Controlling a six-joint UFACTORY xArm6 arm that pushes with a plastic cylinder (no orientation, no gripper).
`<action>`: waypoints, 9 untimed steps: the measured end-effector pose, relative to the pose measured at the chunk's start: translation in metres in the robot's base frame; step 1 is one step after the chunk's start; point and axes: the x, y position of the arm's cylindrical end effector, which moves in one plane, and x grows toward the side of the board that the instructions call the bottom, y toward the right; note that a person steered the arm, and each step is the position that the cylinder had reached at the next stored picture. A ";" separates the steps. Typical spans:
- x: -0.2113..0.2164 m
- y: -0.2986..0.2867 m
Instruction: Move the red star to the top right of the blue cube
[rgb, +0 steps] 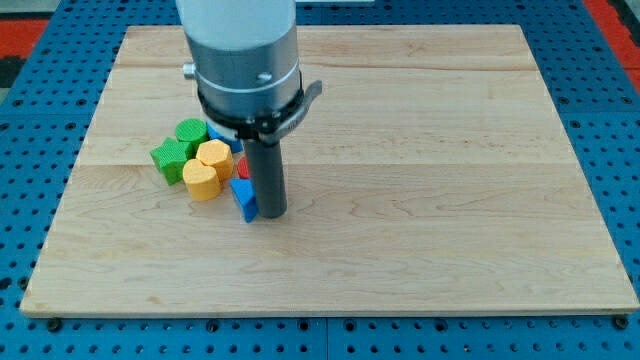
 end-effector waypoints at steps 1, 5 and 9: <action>-0.001 -0.003; -0.159 -0.017; -0.158 -0.059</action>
